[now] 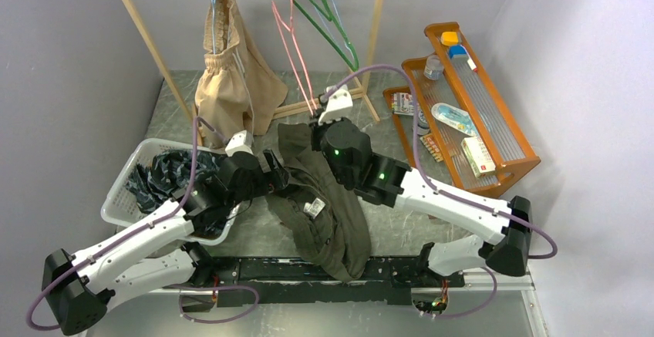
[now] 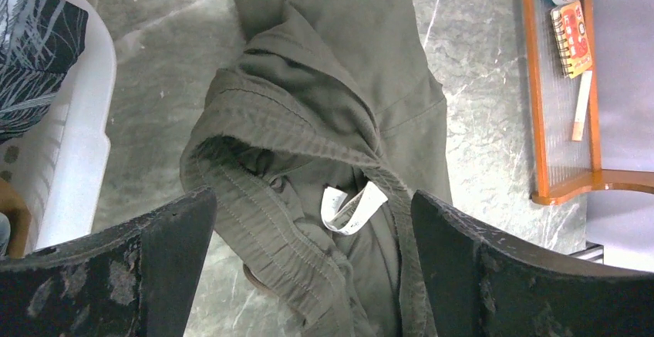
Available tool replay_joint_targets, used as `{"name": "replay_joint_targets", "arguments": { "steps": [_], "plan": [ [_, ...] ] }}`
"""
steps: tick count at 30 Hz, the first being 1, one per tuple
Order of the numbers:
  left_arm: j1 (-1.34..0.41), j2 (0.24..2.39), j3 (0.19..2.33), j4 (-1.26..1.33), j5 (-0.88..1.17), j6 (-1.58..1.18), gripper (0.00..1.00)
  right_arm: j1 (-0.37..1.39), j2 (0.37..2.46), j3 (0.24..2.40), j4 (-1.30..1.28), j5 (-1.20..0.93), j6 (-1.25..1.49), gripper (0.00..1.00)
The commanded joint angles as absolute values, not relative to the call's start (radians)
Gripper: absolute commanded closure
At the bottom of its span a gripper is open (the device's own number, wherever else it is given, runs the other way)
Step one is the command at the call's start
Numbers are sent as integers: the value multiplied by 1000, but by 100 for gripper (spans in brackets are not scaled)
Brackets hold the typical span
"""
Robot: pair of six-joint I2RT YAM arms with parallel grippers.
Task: Remove the shorts from the hanger
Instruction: Place the hanger on the clothes rod.
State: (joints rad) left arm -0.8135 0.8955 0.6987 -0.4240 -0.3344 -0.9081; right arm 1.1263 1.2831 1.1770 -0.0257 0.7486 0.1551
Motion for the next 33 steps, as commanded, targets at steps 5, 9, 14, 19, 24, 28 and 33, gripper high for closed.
{"name": "replay_joint_targets", "arguments": {
  "steps": [5, 9, 14, 19, 24, 28, 33],
  "plan": [
    [-815, 852, 696, -465, -343, -928, 0, 1086, 1422, 1365, 124, 763, -19, 100],
    [-815, 839, 710, -467, -340, -919, 0, 1059, 1506, 1459, 128, 776, -60, 100],
    [-815, 835, 716, -474, -337, -917, 0, 1030, 1574, 1535, 114, 763, -63, 100],
    [-815, 827, 698, -451, -320, -921, 0, 989, 1618, 1586, 83, 715, -46, 100],
    [-815, 839, 702, -438, -312, -919, 0, 954, 1651, 1620, 60, 670, -23, 100],
    [-815, 853, 715, -445, -311, -917, 0, 931, 1675, 1651, 45, 654, -20, 100],
    [-815, 852, 714, -440, -308, -920, 0, 909, 1708, 1666, 33, 639, -11, 100]
  ]
}}
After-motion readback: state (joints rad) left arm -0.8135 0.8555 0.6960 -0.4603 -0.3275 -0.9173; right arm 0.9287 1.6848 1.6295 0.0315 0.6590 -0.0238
